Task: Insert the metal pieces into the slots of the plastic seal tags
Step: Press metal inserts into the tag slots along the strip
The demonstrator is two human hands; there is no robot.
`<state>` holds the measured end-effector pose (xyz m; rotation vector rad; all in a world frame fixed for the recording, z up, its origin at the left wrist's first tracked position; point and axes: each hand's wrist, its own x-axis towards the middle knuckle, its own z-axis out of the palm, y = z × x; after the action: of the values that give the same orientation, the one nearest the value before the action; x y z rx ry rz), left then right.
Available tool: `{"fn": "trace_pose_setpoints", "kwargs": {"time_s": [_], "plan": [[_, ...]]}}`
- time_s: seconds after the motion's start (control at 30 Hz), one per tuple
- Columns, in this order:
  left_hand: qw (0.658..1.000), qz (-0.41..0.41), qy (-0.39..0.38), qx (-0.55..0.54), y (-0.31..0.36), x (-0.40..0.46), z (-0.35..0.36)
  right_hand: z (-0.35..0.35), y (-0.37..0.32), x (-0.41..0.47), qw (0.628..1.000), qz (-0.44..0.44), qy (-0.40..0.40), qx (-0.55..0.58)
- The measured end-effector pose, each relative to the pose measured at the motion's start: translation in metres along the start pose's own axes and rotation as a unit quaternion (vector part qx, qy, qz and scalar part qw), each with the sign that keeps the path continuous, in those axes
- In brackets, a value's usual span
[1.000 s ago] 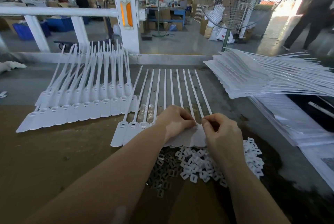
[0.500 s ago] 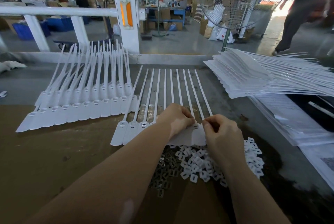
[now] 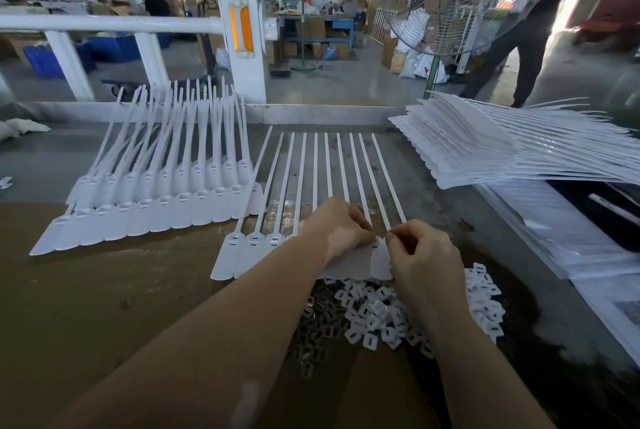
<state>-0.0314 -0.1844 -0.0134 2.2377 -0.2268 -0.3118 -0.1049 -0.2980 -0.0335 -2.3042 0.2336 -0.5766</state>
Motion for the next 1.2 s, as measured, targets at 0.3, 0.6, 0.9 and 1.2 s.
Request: {"fn": "trace_pose_setpoints", "kwargs": {"time_s": [0.3, 0.6, 0.9, 1.2], "plan": [[0.998, -0.047, -0.005, -0.03, 0.007, 0.002, -0.001, 0.0, 0.0, 0.0, 1.0, -0.007, 0.002, -0.002], [0.999, -0.037, 0.016, -0.018, 0.005, -0.003, 0.001, -0.001, -0.005, -0.004, 0.999, -0.034, -0.003, -0.029], [0.997, 0.048, 0.047, -0.044, -0.009, -0.02, -0.026, 0.002, -0.007, -0.009, 0.993, -0.099, 0.009, -0.059], [0.966, 0.071, 0.25, 0.003, -0.048, -0.053, -0.042, 0.009, -0.008, -0.014, 0.984, -0.161, 0.021, -0.077]]}}
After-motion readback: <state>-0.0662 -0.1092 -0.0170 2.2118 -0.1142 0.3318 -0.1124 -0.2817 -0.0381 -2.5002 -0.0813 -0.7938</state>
